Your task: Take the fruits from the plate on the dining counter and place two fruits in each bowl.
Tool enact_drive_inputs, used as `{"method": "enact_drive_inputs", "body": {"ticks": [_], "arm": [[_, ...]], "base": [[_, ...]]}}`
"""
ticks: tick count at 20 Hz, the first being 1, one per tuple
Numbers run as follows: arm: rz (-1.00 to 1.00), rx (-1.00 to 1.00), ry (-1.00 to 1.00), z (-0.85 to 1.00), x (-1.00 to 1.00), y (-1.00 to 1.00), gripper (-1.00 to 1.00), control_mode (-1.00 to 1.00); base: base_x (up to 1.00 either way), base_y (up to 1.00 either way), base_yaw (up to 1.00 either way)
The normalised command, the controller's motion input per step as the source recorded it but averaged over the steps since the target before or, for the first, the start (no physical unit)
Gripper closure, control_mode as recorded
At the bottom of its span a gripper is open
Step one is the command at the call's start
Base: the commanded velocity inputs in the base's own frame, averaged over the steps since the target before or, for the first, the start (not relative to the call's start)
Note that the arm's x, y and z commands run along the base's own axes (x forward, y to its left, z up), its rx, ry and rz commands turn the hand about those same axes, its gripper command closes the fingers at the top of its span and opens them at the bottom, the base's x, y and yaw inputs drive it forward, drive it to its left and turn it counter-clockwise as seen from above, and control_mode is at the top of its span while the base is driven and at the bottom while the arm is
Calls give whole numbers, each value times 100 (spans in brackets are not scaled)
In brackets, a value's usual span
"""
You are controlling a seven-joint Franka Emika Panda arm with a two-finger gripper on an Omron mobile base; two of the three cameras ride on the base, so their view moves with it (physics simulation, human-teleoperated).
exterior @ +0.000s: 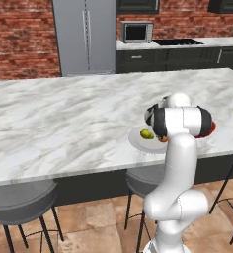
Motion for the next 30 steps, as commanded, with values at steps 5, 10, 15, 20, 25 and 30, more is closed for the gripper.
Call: {"method": "enact_drive_inputs", "body": {"ticks": [5,10,15,20,25,30], "arm": [[0,5,3,34,-22,0,100,-100],[-1,1,-2,94,-4,-17,100,-100],[-2,0,-1,50,8,-75,100,-100],[-4,0,0,23,16,-88,100,-100],[-3,0,1,3,23,-81,100,-100],[0,0,0,-12,8,-72,100,-100]], "base": [[0,0,0],[0,0,0],[0,0,0],[0,0,0],[0,0,0],[0,0,0]]}}
